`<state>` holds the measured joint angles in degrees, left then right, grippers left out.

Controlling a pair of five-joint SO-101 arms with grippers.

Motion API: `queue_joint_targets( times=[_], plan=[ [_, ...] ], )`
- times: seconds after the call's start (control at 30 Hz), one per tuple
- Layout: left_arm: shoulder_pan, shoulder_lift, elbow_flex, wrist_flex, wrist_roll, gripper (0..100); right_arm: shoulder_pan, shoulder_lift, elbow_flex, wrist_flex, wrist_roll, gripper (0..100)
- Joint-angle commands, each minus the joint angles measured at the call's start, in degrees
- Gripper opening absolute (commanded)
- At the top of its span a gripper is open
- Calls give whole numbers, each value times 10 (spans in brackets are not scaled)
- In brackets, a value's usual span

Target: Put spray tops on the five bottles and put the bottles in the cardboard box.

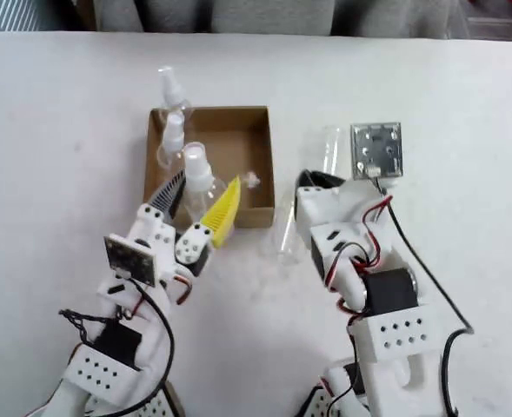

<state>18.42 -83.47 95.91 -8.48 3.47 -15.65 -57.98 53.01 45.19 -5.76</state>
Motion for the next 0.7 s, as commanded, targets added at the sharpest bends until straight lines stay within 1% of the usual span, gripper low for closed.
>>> queue_joint_targets(
  times=[0.0,0.17,0.27,0.5,0.67],
  plan=[
    [-5,4,-11,-32,8,28,10,-36,85,-88,8,17],
    [-4,4,-11,-81,8,28,7,-77,188,-188,4,17],
    [-7,4,-11,-84,6,28,9,-106,227,-221,3,17],
    [-9,5,-35,-84,4,28,5,-177,288,-229,3,17],
    [-34,21,-84,-81,6,27,5,-218,321,-229,3,17]
  ],
)
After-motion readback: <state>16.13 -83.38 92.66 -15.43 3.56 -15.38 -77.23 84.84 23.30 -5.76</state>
